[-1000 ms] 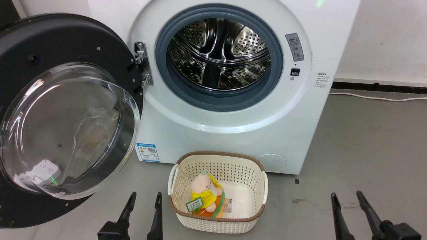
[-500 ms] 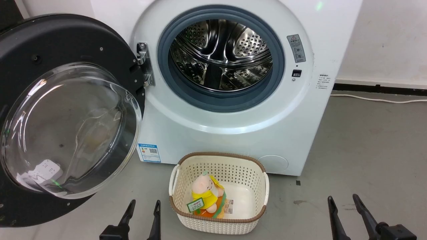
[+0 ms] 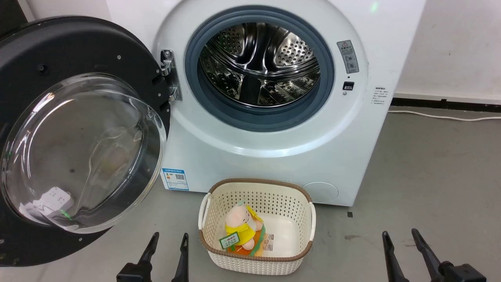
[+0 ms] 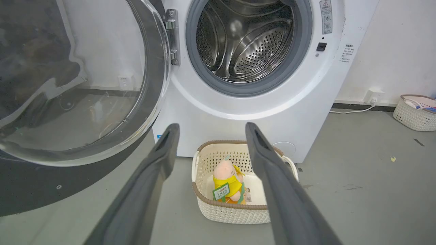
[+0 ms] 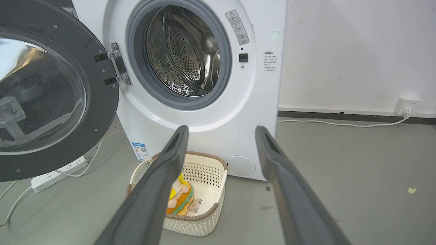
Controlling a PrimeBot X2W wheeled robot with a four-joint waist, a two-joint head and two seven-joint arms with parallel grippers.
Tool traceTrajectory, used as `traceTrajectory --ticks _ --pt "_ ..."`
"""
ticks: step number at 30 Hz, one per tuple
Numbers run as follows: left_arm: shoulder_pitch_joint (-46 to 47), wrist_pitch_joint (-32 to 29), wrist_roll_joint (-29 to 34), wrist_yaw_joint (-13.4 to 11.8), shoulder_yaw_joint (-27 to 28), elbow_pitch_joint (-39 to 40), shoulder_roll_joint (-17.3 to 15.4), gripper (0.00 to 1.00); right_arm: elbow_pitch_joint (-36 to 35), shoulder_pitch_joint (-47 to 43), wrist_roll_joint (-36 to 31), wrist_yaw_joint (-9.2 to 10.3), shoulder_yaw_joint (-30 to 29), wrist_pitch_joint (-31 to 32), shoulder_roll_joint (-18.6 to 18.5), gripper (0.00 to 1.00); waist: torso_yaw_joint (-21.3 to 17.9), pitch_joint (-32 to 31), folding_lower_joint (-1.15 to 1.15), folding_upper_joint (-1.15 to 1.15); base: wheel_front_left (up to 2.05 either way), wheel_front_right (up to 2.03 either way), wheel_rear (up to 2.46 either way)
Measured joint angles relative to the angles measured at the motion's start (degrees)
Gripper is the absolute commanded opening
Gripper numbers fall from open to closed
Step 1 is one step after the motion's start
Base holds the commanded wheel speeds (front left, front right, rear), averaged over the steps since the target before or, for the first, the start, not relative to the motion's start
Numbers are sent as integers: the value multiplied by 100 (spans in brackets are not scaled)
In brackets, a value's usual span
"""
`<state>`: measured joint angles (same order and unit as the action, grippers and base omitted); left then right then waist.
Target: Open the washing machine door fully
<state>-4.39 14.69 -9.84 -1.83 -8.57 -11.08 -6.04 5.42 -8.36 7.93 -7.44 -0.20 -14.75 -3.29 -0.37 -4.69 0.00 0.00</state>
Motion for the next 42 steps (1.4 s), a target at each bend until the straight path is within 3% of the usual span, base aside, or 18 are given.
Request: traceTrajectory --ticks 16,17,42 --pt "31 0 9 34 29 -16 38 100 13 3 0 0 -23 0 4 100 2 15 0 0 0 0 0" --pt "34 0 8 49 30 -18 45 0 14 4 0 0 -20 0 4 0 3 14 0 0 0 0 0" --pt "34 -236 126 53 156 151 81 0 -49 67 -92 1 -14 223 3 0 10 93 0 0 0 0 0"
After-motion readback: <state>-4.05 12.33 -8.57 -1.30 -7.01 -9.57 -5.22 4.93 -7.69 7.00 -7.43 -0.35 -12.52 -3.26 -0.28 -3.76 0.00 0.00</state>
